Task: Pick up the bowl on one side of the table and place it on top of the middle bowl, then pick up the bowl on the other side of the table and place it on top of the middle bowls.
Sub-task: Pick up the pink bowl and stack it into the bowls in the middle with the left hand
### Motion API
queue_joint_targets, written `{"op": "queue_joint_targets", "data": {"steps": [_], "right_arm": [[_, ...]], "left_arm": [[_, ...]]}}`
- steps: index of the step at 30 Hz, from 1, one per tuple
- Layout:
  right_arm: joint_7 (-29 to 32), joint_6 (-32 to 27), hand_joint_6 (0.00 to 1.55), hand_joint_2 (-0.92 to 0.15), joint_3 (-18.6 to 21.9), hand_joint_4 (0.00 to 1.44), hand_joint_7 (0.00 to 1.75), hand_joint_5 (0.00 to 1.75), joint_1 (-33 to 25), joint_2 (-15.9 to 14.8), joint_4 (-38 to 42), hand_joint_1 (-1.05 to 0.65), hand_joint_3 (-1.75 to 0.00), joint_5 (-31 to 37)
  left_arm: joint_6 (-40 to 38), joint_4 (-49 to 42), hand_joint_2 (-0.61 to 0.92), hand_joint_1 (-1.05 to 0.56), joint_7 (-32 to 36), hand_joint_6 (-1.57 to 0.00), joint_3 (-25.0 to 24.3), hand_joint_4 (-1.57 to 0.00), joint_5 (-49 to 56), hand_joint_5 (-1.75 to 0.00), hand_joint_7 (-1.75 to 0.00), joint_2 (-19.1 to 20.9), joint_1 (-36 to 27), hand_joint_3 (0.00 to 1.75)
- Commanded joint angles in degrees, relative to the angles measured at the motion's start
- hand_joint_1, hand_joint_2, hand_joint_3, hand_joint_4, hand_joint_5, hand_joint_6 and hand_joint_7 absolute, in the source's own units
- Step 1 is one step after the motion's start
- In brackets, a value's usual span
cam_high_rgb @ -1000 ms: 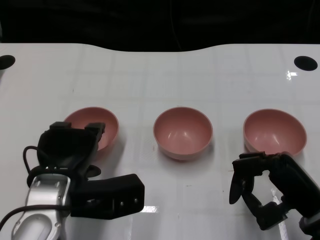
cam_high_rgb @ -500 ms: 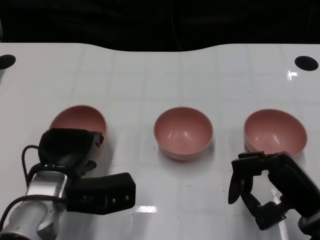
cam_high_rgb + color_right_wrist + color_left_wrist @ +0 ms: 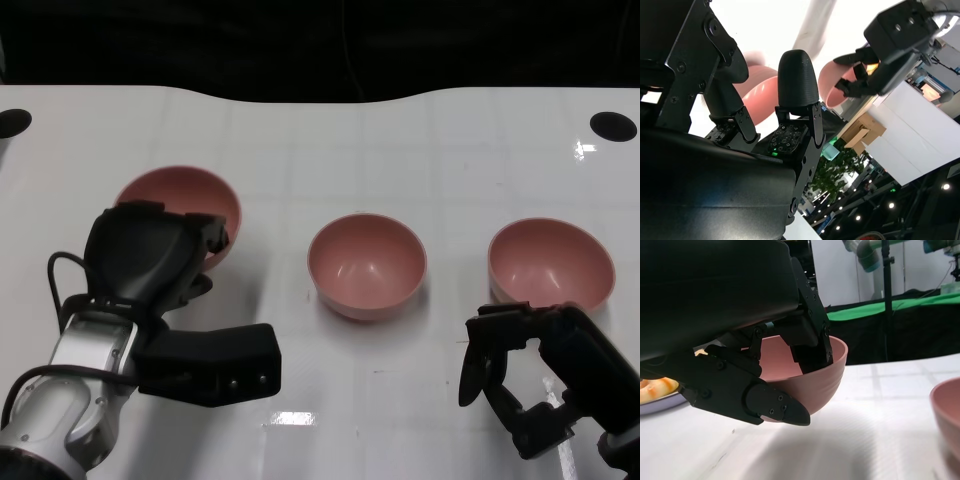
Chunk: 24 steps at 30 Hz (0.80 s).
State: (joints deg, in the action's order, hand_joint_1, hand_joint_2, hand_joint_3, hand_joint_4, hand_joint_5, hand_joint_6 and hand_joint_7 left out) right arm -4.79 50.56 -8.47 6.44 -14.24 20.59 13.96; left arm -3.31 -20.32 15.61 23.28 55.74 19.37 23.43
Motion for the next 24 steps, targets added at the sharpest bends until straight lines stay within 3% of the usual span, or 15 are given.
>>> {"op": "queue_joint_targets", "data": {"steps": [1, 3, 6, 9, 15, 20, 24], "right_arm": [[-0.4, -0.2, 1.02, -0.01, 0.8, 1.01, 1.24, 1.74, -0.2, -1.2, -0.4, 0.39, -1.74, -0.5], [-0.5, -0.3, 1.02, -0.01, 0.8, 1.01, 1.23, 1.73, -0.2, -1.3, -0.6, 0.39, -1.73, -0.3], [-0.8, -0.3, 1.02, -0.02, 0.8, 1.01, 1.22, 1.72, -0.2, -1.3, -0.7, 0.39, -1.73, -0.3], [-1.2, -0.2, 1.03, -0.01, 0.6, 1.02, 1.22, 1.73, 0.0, -1.1, -0.5, 0.42, -1.72, -0.6], [-1.4, -0.5, 1.03, -0.01, 0.5, 1.01, 1.21, 1.73, -0.2, -0.9, -0.9, 0.39, -1.73, -0.1], [-1.9, -0.5, 1.02, -0.02, 0.2, 1.0, 1.21, 1.74, -0.3, -0.7, -1.1, 0.37, -1.72, -0.7], [-2.0, -0.2, 1.02, -0.01, 0.1, 1.01, 1.22, 1.75, -0.3, -0.6, -1.0, 0.36, -1.73, -0.7]], "left_arm": [[0.2, 2.3, 0.89, -0.26, -1.8, -0.81, -0.4, -0.85, -1.6, -1.75, -1.27, 0.1, 1.6, 0.25], [1.2, 3.1, 0.81, -0.23, -2.7, -0.72, -0.3, -0.86, -2.9, -1.75, -1.54, -0.6, 2.6, 0.42], [3.6, 3.9, 0.63, -0.25, -3.4, -0.68, -0.3, -0.87, -5.3, -1.75, -1.68, -1.3, 3.2, 0.8], [7.7, 3.5, 0.53, -0.24, -1.8, -0.75, -0.1, -0.87, -7.3, -1.75, -1.59, -2.1, 4.2, 0.99], [11.6, 2.6, 0.48, -0.27, -1.6, -0.79, 1.1, -0.87, -7.5, -1.75, -1.52, -3.8, 5.9, 1.12], [12.8, 1.8, 0.51, -0.24, -2.2, -0.77, 2.3, -0.86, -7.4, -1.75, -1.56, -5.5, 6.5, 0.98], [15.1, -0.3, 0.49, -0.21, -2.7, -0.8, 3.3, -0.89, -8.1, -1.75, -1.54, -6.5, 7.5, 1.1]]}}
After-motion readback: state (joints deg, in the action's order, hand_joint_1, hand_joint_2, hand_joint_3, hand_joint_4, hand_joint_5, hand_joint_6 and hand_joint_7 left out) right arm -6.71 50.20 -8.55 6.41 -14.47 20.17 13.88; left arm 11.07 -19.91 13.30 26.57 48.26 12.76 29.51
